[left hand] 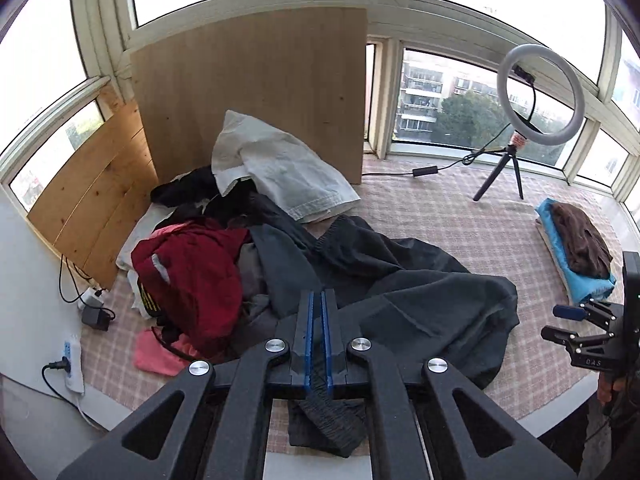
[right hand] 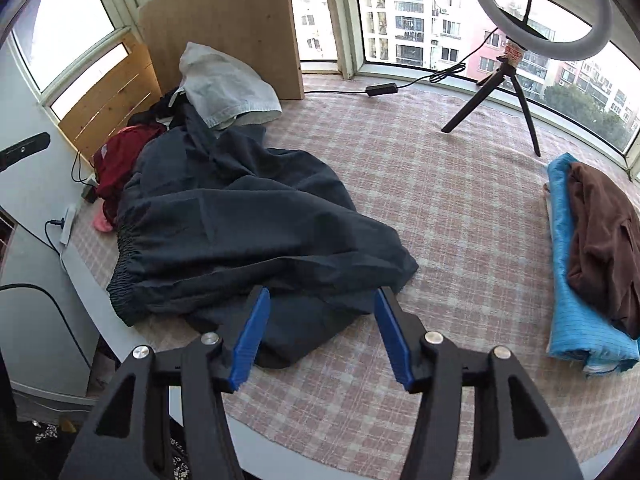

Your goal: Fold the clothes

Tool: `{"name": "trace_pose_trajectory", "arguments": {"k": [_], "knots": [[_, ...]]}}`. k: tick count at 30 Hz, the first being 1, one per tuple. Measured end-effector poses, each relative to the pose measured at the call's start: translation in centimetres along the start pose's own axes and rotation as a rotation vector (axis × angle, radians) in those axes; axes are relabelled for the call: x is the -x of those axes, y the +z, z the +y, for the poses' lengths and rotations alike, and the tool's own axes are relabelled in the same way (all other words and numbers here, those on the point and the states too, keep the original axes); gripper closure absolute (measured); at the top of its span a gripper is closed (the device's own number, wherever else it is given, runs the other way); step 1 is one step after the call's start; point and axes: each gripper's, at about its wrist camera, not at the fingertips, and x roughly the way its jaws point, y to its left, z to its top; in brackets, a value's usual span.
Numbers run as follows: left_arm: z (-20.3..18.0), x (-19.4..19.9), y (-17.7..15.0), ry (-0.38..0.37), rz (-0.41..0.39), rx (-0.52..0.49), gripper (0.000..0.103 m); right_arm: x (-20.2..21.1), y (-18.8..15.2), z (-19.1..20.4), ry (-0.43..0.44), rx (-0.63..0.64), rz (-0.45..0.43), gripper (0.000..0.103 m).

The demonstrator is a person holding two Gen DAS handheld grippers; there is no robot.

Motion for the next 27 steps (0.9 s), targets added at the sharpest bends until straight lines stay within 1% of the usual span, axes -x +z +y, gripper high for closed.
{"name": "trace_pose_trajectory", "arguments": {"k": [2, 3, 5, 8, 9, 11, 13, 15, 17, 18, 19, 20, 21, 25, 27], "knots": [[3.8, -0.6, -0.8, 0.058, 0.01, 0.083, 0.098, -1.8, 0.2, 4.8, 0.071, 0.064, 0.008, 0.049], [5.4, -0.6, -1.4, 0.073, 0.015, 0.116, 0.098, -2.9, 0.5, 7.3, 0.097, 0.102, 0.014, 0.049], [7.9, -0.3, -2.7, 0.094, 0.019, 0.161, 0.098, -5.1, 1.0, 12.0, 0.147, 0.171, 0.029, 0.048], [11.1, 0.3, -4.8, 0.124, 0.027, 0.204, 0.098, -9.5, 2.1, 18.0, 0.213, 0.21, 0.085, 0.048], [12.1, 0.5, -5.5, 0.134, 0.03, 0.215, 0.098, -11.1, 2.4, 19.9, 0.222, 0.224, 0.11, 0.048], [14.0, 0.8, -6.5, 0.152, 0.039, 0.233, 0.097, -14.1, 2.5, 23.6, 0.216, 0.278, 0.155, 0.048], [15.8, 1.1, -7.3, 0.167, 0.043, 0.255, 0.097, -16.5, 2.3, 26.2, 0.178, 0.332, 0.192, 0.048], [17.6, 1.1, -7.9, 0.164, 0.049, 0.281, 0.097, -18.7, 2.0, 28.3, 0.127, 0.386, 0.224, 0.048], [18.9, 0.7, -8.1, 0.158, 0.052, 0.299, 0.097, -20.5, 1.7, 29.1, 0.03, 0.439, 0.236, 0.048], [19.3, 0.3, -8.1, 0.152, 0.053, 0.304, 0.097, -21.2, 1.6, 29.3, -0.001, 0.457, 0.242, 0.048], [19.7, -0.1, -8.1, 0.146, 0.054, 0.307, 0.097, -21.5, 1.6, 29.0, 0.007, 0.457, 0.246, 0.05], [19.9, -0.6, -7.9, 0.14, 0.056, 0.307, 0.097, -21.7, 1.6, 28.6, 0.019, 0.452, 0.249, 0.056], [19.8, -1.0, -7.7, 0.131, 0.057, 0.303, 0.097, -21.2, 1.8, 27.8, 0.038, 0.427, 0.245, 0.057], [18.1, -3.2, -5.6, 0.066, 0.057, 0.247, 0.097, -16.4, 3.5, 22.6, 0.078, 0.288, 0.171, 0.059], [16.5, -4.2, -4.2, 0.028, 0.054, 0.207, 0.097, -11.9, 4.5, 18.1, 0.07, 0.181, 0.105, 0.06]]}}
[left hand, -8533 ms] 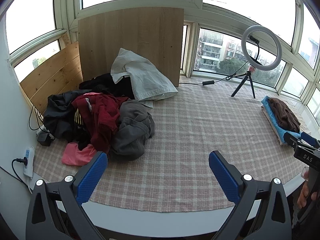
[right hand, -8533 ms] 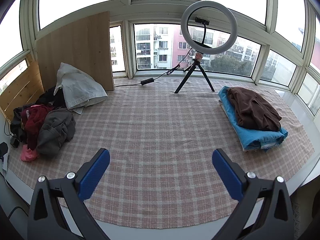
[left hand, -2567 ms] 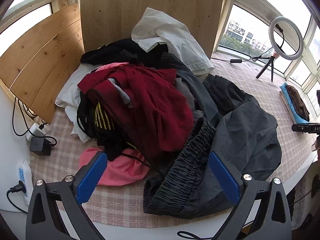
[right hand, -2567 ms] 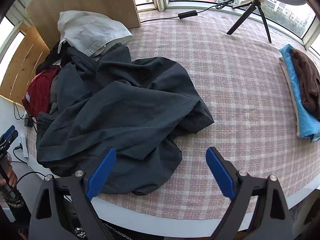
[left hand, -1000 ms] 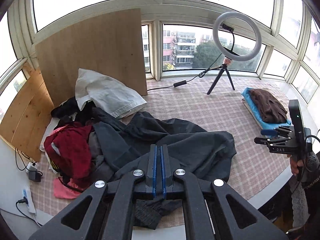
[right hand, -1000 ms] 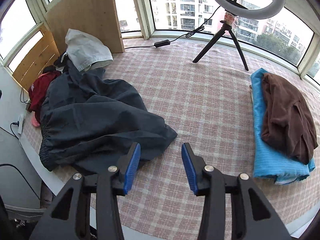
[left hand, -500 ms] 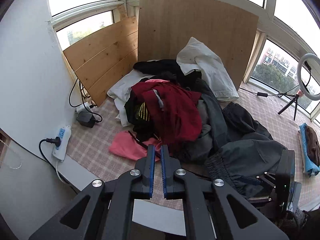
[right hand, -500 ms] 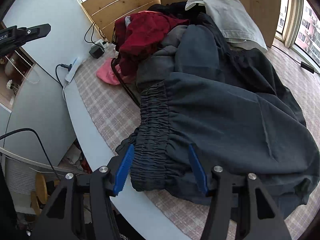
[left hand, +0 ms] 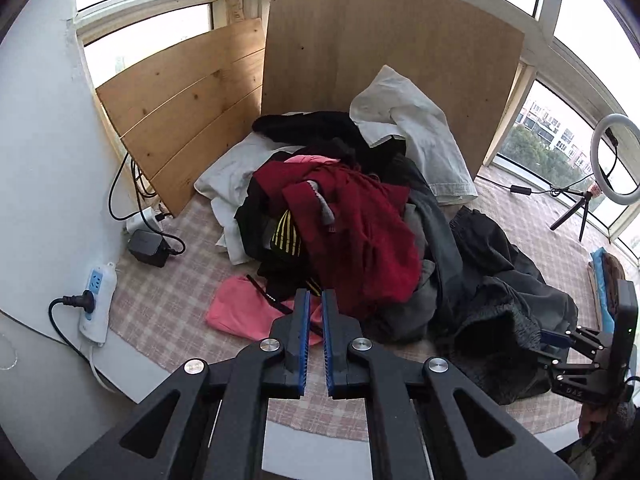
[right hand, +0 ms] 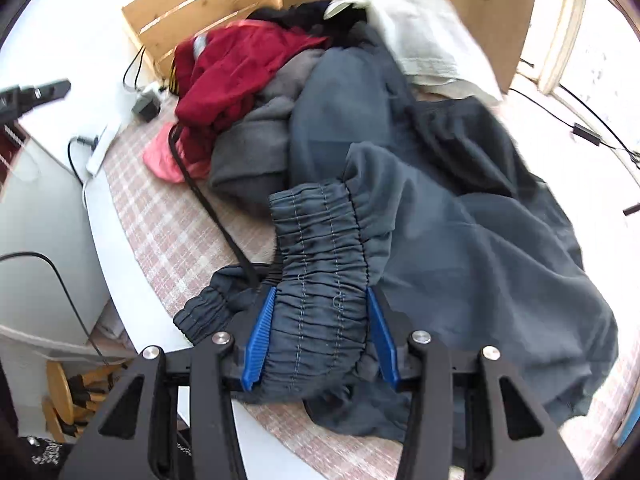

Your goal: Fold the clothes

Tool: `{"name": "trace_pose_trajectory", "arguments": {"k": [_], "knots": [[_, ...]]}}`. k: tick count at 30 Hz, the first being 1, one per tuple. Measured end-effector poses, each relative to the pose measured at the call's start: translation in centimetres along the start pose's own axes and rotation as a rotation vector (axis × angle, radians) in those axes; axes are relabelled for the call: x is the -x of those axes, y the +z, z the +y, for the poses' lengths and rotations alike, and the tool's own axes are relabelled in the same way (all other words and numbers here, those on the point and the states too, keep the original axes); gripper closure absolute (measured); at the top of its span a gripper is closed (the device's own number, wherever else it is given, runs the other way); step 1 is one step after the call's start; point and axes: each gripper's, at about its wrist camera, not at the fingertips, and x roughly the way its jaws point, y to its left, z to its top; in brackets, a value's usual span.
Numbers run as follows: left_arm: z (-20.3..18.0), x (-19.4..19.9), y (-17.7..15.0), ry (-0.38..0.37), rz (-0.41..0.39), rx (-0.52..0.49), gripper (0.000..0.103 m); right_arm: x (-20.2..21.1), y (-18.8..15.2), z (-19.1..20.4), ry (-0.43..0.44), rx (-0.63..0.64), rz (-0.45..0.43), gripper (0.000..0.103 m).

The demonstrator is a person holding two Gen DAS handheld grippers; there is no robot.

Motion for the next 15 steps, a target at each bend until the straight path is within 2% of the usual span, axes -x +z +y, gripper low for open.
{"name": "trace_pose_trajectory", "arguments": {"k": [2, 3, 4, 5, 7, 8, 10, 11, 13, 14, 15], "knots": [[-2.6, -0.8, 1.0, -0.054, 0.005, -0.058, 0.097, 5.5, -1.0, -5.0, -0.044, -0.114, -0.067, 0.06], [-3.9, -1.1, 1.5, -0.081, 0.007, -0.088, 0.097, 8.4, -2.0, -7.9, -0.115, -0.169, -0.09, 0.061], [-5.3, -1.4, 2.0, -0.109, 0.008, -0.12, 0.097, 10.9, -3.5, -10.7, -0.232, -0.224, -0.089, 0.068], [-6.8, -1.7, 2.3, -0.132, 0.009, -0.148, 0.097, 13.4, -5.1, -13.6, -0.349, -0.278, -0.088, 0.094], [-10.3, -1.9, 2.9, -0.158, -0.001, -0.21, 0.097, 17.9, -8.2, -19.5, -0.557, -0.397, -0.075, 0.096], [-12.1, -2.0, 3.1, -0.167, -0.009, -0.241, 0.097, 19.0, -10.0, -22.5, -0.563, -0.491, -0.055, 0.094], [-15.5, -1.8, 3.5, -0.181, -0.023, -0.278, 0.094, 21.5, -12.9, -26.2, -0.511, -0.659, -0.109, 0.094], [-17.1, -1.7, 3.6, -0.188, -0.031, -0.297, 0.087, 22.0, -13.7, -26.4, -0.484, -0.679, -0.132, 0.092], [-19.7, -1.4, 3.6, -0.191, -0.056, -0.332, 0.081, 21.5, -14.0, -25.8, -0.467, -0.67, -0.142, 0.075], [-20.9, -1.3, 3.6, -0.188, -0.068, -0.351, 0.078, 20.8, -13.6, -25.2, -0.468, -0.652, -0.137, 0.056], [-22.2, -1.2, 3.5, -0.184, -0.08, -0.368, 0.075, 20.1, -13.3, -24.6, -0.47, -0.633, -0.133, 0.044]]}}
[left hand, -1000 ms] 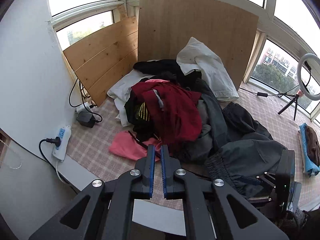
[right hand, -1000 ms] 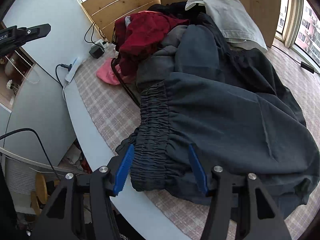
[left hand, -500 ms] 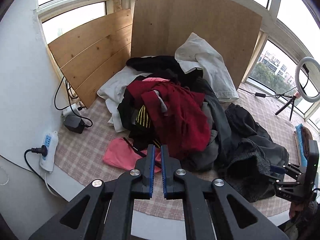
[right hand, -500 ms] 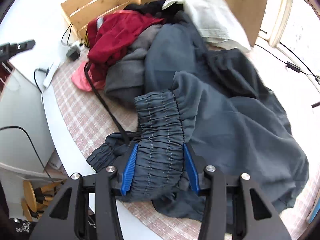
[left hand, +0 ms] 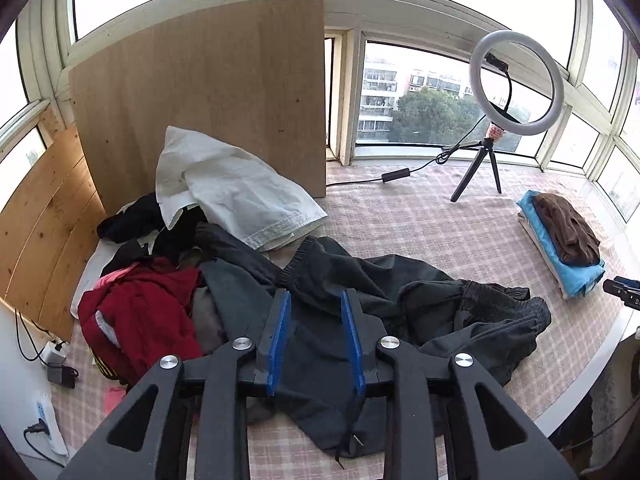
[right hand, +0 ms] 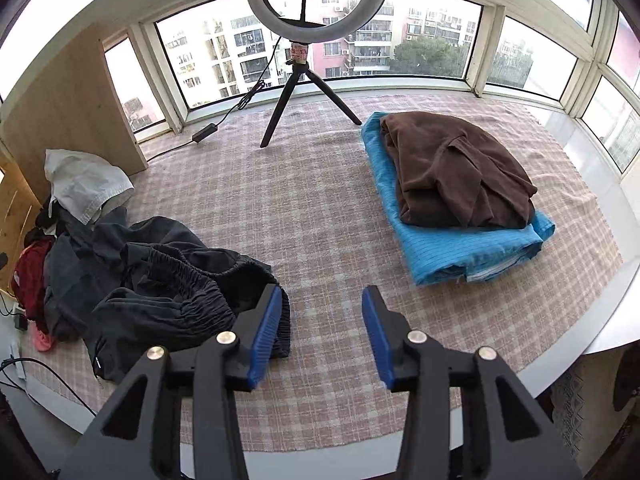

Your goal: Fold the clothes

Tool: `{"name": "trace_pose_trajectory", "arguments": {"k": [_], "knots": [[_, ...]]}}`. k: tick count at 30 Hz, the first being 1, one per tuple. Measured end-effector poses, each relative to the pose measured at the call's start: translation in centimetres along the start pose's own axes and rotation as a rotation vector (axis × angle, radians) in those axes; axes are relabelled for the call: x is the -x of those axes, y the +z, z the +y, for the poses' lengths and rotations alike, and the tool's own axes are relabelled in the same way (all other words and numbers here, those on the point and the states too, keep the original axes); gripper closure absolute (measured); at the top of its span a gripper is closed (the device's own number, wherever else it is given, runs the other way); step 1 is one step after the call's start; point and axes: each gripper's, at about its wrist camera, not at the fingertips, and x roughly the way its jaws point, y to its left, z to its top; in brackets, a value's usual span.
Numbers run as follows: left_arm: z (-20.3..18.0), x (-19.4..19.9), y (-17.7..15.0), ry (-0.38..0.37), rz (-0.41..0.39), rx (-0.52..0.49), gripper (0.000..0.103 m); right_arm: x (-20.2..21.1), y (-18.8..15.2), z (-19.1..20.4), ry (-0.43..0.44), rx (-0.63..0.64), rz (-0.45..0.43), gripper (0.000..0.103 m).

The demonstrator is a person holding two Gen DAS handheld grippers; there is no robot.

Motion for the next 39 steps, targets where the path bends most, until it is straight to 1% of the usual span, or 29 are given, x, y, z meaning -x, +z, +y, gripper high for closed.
{"name": "trace_pose_trajectory", "arguments": {"k": [3, 4, 6, 7, 10, 13, 14, 16, 20, 23, 24, 26, 28, 35, 36, 37, 38, 39], "knots": [[-2.5, -0.4, 0.7, 0.025, -0.011, -0.032, 0.07, -1.1, -0.7, 2.6, 0.004, 0.056, 0.003, 0.043], [-3.1, -0.6, 0.8, 0.048, -0.02, -0.041, 0.069, -1.9, -0.5, 3.5, 0.027, 0.07, 0.014, 0.043], [-3.9, -0.8, 0.9, 0.108, -0.045, -0.063, 0.062, -3.9, -0.3, 5.8, 0.072, 0.102, 0.04, 0.043], [-4.3, -0.9, 0.9, 0.137, -0.056, -0.073, 0.06, -4.6, -0.3, 6.9, 0.084, 0.117, 0.05, 0.043], [-4.7, -1.2, 1.1, 0.171, -0.074, -0.081, 0.059, -6.8, -0.3, 10.1, 0.118, 0.164, 0.081, 0.043], [-4.2, -1.4, 1.3, 0.146, -0.065, -0.052, 0.055, -9.1, -0.5, 13.0, 0.132, 0.211, 0.113, 0.043], [-4.0, -1.6, 1.3, 0.12, -0.055, -0.036, 0.055, -9.9, -0.6, 13.9, 0.131, 0.229, 0.124, 0.043], [-3.7, -2.1, 1.1, 0.04, -0.019, -0.01, 0.054, -11.5, -0.7, 15.5, 0.115, 0.257, 0.141, 0.043], [-3.6, -3.6, -0.2, -0.027, 0.075, 0.002, 0.053, -14.0, -1.0, 17.0, 0.09, 0.284, 0.177, 0.043], [-3.5, -4.5, -1.4, 0.006, 0.106, -0.016, 0.046, -14.4, -1.3, 17.5, 0.075, 0.307, 0.173, 0.042], [-3.1, -4.9, -1.7, 0.001, 0.118, -0.005, 0.045, -14.4, -1.5, 17.7, 0.066, 0.318, 0.167, 0.042], [-2.5, -5.5, -2.2, -0.002, 0.141, 0.016, 0.044, -14.5, -1.7, 18.1, 0.053, 0.338, 0.153, 0.042], [-1.8, -6.2, -2.6, 0.016, 0.155, 0.022, 0.044, -14.6, -1.8, 18.4, 0.045, 0.337, 0.144, 0.042], [0.4, -7.7, -3.1, 0.056, 0.197, 0.046, 0.044, -15.8, -1.9, 19.2, 0.086, 0.268, 0.153, 0.042], [0.6, -7.7, -3.1, 0.059, 0.198, 0.045, 0.044, -16.0, -1.8, 19.2, 0.095, 0.249, 0.153, 0.046], [0.6, -7.7, -3.1, 0.062, 0.198, 0.038, 0.044, -15.9, -1.7, 19.0, 0.106, 0.233, 0.151, 0.053], [0.7, -7.8, -3.1, 0.066, 0.197, 0.032, 0.044, -15.8, -1.7, 18.8, 0.117, 0.218, 0.15, 0.08], [0.7, -7.9, -3.0, 0.07, 0.198, 0.026, 0.044, -15.6, -1.6, 18.6, 0.129, 0.204, 0.149, 0.103]]}}
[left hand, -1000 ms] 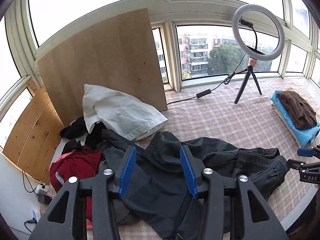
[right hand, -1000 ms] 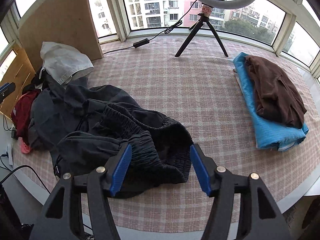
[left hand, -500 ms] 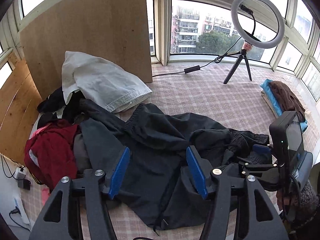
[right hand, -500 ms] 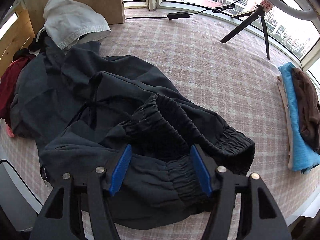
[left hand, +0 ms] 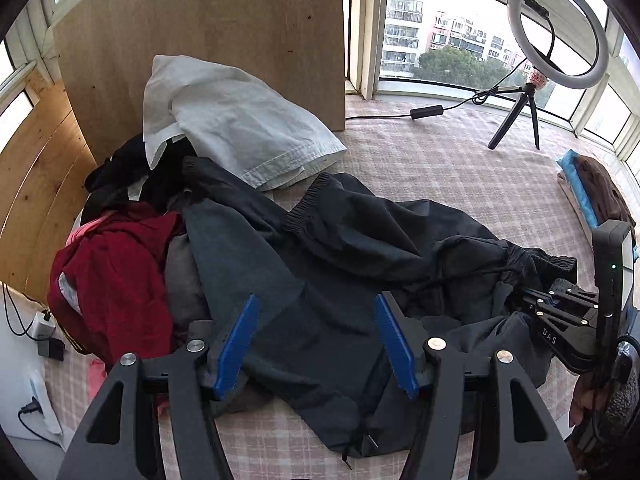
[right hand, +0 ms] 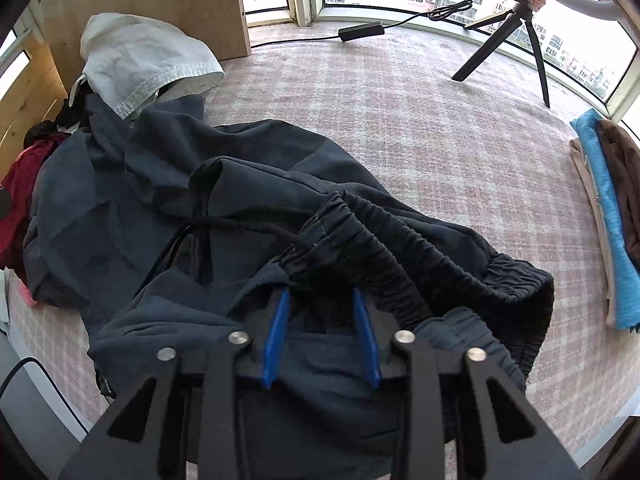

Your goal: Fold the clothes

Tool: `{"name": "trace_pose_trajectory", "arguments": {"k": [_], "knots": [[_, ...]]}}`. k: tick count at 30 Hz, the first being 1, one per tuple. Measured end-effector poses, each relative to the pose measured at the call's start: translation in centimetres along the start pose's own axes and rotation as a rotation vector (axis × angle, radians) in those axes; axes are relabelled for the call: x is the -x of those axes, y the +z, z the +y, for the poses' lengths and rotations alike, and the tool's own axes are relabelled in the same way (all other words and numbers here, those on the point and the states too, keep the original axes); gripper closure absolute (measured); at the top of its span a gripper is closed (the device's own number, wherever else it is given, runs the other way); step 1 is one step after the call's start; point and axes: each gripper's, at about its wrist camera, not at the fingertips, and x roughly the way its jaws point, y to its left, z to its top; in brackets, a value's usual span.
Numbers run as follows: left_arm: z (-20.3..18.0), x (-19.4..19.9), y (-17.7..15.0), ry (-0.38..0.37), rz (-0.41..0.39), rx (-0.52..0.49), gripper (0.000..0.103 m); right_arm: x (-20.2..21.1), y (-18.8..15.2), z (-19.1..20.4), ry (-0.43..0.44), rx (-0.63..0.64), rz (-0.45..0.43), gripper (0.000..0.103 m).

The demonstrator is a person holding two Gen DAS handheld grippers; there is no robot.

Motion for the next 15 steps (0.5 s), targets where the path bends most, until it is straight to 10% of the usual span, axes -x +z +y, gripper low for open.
{"name": "trace_pose_trajectory", "arguments": {"k": [8, 10, 12, 15], "knots": [[2.2, -0.6, 0.8, 0.019, -0.009, 0.004, 0.044, 5.1, -0.4, -7.1, -0.043, -0.107, -0.082, 0.102], [2.9, -1.1, 1.0, 0.037, 0.001, 0.011, 0.044, 6.3, -0.3, -8.5, -0.043, -0.102, -0.073, 0.09], [3.4, -1.5, 1.2, 0.061, 0.009, 0.015, 0.044, 7.0, 0.0, -8.9, -0.032, -0.072, -0.061, 0.041], [3.7, -1.2, 1.4, 0.065, 0.005, 0.02, 0.044, 6.7, 1.3, -6.9, 0.087, -0.012, -0.099, 0.036]]}}
